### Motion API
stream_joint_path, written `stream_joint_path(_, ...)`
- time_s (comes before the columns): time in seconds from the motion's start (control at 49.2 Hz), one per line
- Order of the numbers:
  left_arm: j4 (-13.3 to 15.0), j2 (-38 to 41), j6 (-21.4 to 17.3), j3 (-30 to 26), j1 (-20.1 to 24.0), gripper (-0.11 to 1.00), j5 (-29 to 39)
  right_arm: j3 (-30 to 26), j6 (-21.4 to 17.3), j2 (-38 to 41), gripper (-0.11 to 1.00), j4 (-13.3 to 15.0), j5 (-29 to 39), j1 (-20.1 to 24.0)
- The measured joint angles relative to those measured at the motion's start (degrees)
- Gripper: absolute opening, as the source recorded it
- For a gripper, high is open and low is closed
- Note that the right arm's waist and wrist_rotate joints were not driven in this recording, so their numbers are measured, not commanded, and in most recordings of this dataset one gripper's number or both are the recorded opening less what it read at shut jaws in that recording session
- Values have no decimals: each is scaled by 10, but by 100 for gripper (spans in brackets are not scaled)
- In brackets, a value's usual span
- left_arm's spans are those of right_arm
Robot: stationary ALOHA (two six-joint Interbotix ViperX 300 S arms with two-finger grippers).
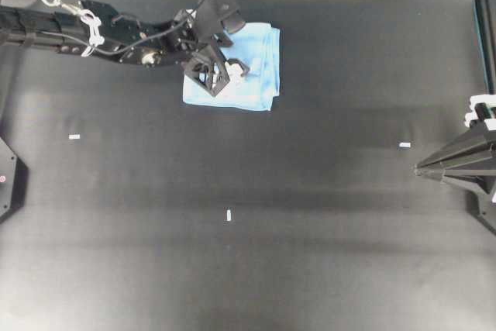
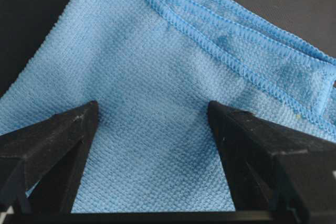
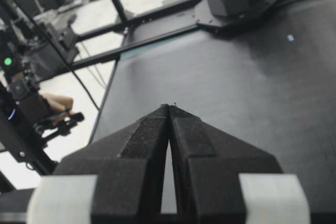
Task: Push a blue cloth with the left arm to wipe the desk.
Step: 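Drag the blue cloth with the left gripper toward the near-left table corner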
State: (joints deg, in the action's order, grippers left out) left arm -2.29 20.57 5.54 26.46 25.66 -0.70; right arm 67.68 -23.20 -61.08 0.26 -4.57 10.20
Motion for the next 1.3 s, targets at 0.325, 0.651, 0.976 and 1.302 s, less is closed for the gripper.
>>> stream_joint_path(0.325,1,-27,-1,52,-32,83,-4,1,1,0,0,0,0,0)
stream_joint_path(0.651,0,-86,3,149,-86,83,-23,1,0,-1,0,0,1,0)
stream_joint_path(0.976,0,-140,18,230,-195,83,-25,1,1,-3,0,0,0,0)
stream_joint_path(1.302,-2,-158,53,261,-316,83,-26,1,1,-4,0,0,0,0)
